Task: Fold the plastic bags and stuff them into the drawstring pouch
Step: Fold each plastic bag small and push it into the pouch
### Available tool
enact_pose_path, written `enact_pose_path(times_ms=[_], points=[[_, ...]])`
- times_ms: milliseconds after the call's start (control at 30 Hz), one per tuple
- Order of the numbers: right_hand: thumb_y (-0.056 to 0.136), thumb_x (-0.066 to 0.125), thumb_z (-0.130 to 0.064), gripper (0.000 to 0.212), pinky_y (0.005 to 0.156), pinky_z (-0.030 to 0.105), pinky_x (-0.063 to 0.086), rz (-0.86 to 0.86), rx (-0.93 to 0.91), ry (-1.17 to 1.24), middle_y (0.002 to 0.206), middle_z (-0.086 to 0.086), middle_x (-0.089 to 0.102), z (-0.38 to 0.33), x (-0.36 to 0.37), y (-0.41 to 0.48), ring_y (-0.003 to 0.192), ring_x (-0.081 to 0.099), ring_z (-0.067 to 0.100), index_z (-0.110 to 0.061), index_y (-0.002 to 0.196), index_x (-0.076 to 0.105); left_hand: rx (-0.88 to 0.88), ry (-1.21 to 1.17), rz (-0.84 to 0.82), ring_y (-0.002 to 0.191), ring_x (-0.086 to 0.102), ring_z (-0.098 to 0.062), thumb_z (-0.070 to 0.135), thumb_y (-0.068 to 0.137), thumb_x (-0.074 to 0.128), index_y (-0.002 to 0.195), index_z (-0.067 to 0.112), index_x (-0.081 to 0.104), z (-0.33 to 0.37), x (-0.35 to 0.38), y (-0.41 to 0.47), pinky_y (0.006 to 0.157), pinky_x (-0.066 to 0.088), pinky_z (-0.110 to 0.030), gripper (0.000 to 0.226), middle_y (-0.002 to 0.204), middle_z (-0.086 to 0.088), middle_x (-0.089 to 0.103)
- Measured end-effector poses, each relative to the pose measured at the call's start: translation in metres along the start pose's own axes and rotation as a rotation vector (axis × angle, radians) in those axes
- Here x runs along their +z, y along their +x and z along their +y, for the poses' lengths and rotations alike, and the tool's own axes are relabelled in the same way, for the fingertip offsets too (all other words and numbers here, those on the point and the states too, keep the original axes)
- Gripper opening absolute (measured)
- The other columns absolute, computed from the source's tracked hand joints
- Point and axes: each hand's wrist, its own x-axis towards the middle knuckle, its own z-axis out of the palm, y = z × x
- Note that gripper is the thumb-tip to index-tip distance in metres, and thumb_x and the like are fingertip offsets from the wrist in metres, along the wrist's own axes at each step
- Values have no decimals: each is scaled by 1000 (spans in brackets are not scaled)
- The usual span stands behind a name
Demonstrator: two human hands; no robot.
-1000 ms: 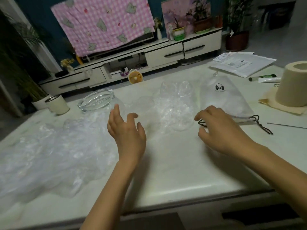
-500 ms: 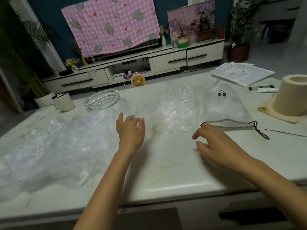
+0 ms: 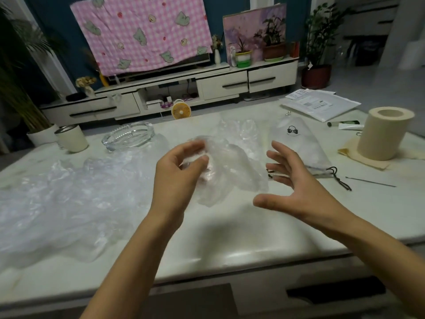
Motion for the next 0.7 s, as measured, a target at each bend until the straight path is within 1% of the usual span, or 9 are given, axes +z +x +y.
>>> enact_pose_path(times_ms=[100,167,233,333,400,467,533,600,700], points=[[56,78,-45,75,86,0,38,8,-5,-43,123,-30,49,-11,2,-10,111,45,-16,-47,123,44,-194,-90,-196,82,67,-7,-1,84,61,95,22,69,2,1,-7,66,53,-16,26,98,2,73],[71,74,-31,31,75,6,46,97,31,125,96,-17,69,-13,0,-8,89,62,-5,-27,100,65,-254,-79,-295,79,67,-5,-2,83,61,95,20,70,1,-1,-8,67,52,-16,26,96,4,74],[76,67,-25,13,65,12,49,158,105,267,76,-7,71,-9,-9,-4,71,64,4,-17,86,69,-237,-16,-324,78,66,-3,-4,83,60,94,21,70,-5,-4,-6,63,51,-14,28,95,5,74],[88,59,-20,15,70,23,52,154,203,290,81,5,70,1,-21,-1,70,64,14,-11,94,69,-142,108,-257,75,66,-3,-6,84,60,94,22,67,-16,-7,-3,59,50,-13,30,87,4,74],[92,56,-16,14,73,21,52,171,181,221,88,4,71,7,-25,-1,77,65,10,-13,96,69,-9,175,-156,74,65,-2,-4,85,61,98,24,62,-20,-4,-3,64,50,-12,30,88,1,72],[89,59,-9,12,71,11,49,212,113,221,86,-4,72,8,-29,0,78,64,1,-16,92,69,181,213,-55,81,65,-2,0,85,63,106,22,56,-17,-1,-6,75,49,-12,32,92,-2,69],[84,63,-4,13,76,11,50,222,69,245,84,-9,73,8,-37,0,81,65,0,-15,87,69,479,351,-21,88,63,-1,3,86,63,113,20,51,-13,0,-13,83,45,-13,34,93,6,67],[79,67,0,10,85,20,51,189,62,185,95,-6,73,11,-46,-1,91,66,7,-10,82,69,722,566,-117,89,59,-3,11,88,57,119,21,47,-16,2,-22,84,42,-14,33,93,11,64],[77,66,9,30,96,28,42,106,47,-235,112,-6,65,24,-53,-3,107,58,12,-20,67,68,660,852,-421,87,58,-10,22,90,48,125,30,44,-35,10,-38,81,40,-19,36,95,11,64]])
